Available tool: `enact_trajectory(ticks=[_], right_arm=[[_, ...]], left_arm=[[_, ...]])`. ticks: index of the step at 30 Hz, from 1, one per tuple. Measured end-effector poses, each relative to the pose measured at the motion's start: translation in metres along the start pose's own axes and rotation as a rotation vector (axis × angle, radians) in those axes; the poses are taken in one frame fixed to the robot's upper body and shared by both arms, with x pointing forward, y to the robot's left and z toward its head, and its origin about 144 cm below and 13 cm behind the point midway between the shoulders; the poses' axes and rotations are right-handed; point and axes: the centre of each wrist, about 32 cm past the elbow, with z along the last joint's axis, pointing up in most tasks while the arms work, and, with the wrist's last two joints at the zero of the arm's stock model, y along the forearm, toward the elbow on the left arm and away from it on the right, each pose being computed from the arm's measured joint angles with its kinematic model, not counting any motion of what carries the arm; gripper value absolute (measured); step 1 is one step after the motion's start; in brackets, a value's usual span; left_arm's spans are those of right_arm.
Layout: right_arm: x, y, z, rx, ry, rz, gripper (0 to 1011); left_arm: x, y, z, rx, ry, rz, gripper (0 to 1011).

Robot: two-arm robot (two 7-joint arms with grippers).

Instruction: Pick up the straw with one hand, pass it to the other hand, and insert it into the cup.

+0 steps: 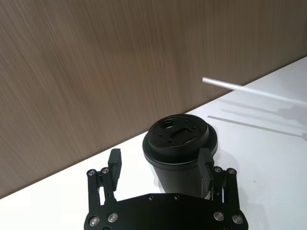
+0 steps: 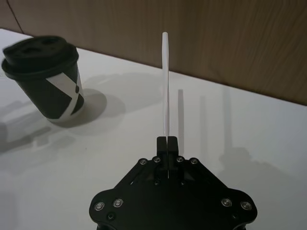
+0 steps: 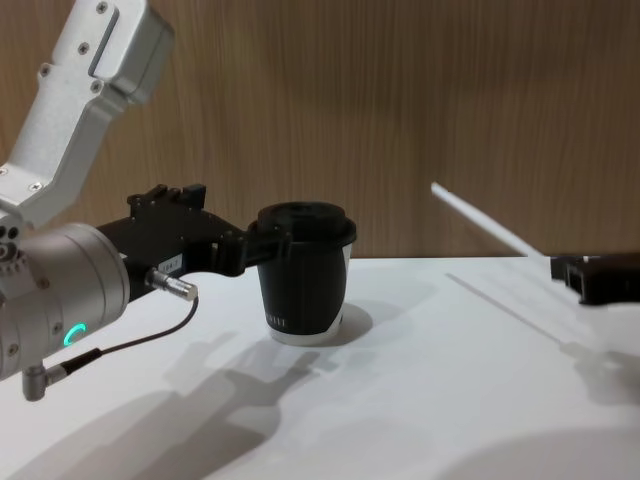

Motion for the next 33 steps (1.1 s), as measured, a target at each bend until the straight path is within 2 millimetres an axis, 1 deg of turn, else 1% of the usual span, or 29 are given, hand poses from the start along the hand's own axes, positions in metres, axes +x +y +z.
enact_trajectory(ticks=[5, 6, 18, 26, 33], right_arm=[[-0.002, -0.004, 0.01, 0.074, -0.007, 0.02, 9], [-0.003, -0.005, 0.015, 0.112, -0.011, 0.033, 9], [-0.009, -0.01, 0.036, 0.285, 0.003, 0.148, 9], [-0.013, -0.008, 0.043, 0.358, 0.037, 0.242, 9], [-0.018, -0.001, 0.047, 0.409, 0.126, 0.356, 9]], left_arm=[[0.0, 0.0, 0.0, 0.0, 0.0, 0.0, 1000], [0.0, 0.0, 0.0, 0.0, 0.0, 0.0, 1000], [0.0, 0.0, 0.0, 0.0, 0.0, 0.0, 1000], [0.0, 0.0, 0.0, 0.0, 0.0, 0.0, 1000], [0.0, 0.0, 0.0, 0.0, 0.0, 0.0, 1000]])
